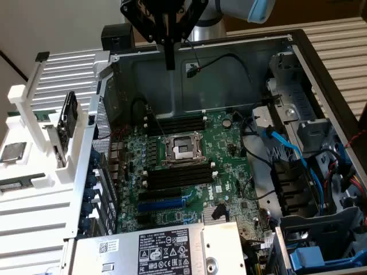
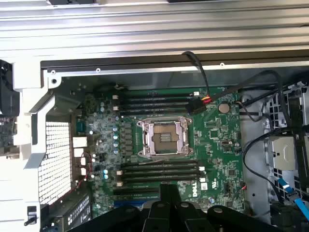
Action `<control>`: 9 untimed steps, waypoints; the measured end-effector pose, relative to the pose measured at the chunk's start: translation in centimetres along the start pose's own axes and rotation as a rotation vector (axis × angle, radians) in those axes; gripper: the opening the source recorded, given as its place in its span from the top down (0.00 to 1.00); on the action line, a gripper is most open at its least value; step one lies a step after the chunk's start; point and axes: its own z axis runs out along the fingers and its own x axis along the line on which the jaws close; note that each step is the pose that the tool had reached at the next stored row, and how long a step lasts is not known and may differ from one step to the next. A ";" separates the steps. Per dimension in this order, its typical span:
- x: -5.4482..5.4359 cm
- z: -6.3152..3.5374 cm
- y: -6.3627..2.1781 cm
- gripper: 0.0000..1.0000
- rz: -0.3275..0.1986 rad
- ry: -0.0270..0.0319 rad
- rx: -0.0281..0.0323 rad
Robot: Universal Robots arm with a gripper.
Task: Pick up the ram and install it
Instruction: 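Reach for the ram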
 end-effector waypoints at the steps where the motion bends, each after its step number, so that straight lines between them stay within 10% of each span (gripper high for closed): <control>1: 0.0 0.00 0.00 0.90 0.000 0.0000 0.0000; 9: 0.0 0.00 0.00 0.90 0.000 0.0000 -0.0001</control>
